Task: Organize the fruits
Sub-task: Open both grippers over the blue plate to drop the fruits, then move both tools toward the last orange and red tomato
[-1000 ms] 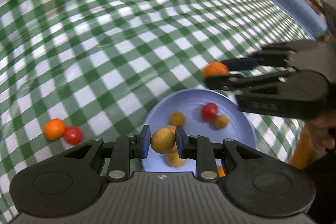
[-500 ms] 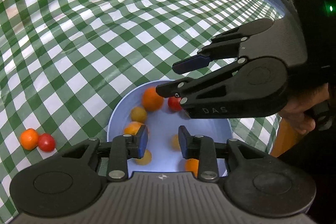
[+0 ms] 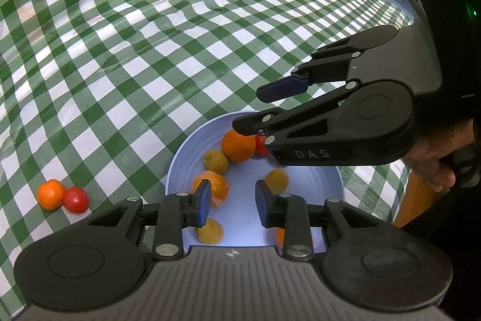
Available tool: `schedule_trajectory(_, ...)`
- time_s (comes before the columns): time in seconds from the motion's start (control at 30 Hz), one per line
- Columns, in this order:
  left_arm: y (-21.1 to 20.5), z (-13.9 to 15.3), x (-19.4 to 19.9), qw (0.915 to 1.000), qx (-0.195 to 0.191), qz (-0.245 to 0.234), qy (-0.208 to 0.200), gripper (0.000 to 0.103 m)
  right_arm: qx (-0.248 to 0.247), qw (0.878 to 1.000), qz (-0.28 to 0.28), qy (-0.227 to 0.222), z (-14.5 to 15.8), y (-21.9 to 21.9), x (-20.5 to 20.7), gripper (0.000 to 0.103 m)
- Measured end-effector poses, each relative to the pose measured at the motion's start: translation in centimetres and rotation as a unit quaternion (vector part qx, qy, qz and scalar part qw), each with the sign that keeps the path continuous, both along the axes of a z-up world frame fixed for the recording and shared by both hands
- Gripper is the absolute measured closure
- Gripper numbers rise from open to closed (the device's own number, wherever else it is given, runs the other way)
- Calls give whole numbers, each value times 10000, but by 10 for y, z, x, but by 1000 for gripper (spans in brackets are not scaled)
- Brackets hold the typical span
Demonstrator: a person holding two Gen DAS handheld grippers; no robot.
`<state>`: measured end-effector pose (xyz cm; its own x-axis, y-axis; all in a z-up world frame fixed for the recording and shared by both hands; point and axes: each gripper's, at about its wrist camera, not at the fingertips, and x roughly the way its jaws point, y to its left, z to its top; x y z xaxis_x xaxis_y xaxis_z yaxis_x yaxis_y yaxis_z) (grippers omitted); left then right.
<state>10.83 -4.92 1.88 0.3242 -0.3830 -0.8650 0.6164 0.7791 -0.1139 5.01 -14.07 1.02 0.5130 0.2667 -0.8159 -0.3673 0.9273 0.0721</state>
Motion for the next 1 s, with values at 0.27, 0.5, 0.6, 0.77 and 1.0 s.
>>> schedule_trajectory(0.27,3,1,0,9999,45,88,-38,68,-40,10000,-61,-23,-1,5,2,63)
schedule_trajectory(0.5,18,5,14,9983,50,577,-113,68,-21,9994,-278,-186,3,10,8,63)
schedule_trajectory(0.6,33,7,25,9950,46,986,-132,68,-29,9977,-574,-357,6,11,12,60)
schedule_trajectory(0.77,70,6,43,9847,-67,1735,-168,68,102,9920,-1103,-613,15,16,21,59)
schedule_trajectory(1.0,140,-7,73,9538,-317,2985,145,70,573,9879,-1065,-976,28,49,20,68)
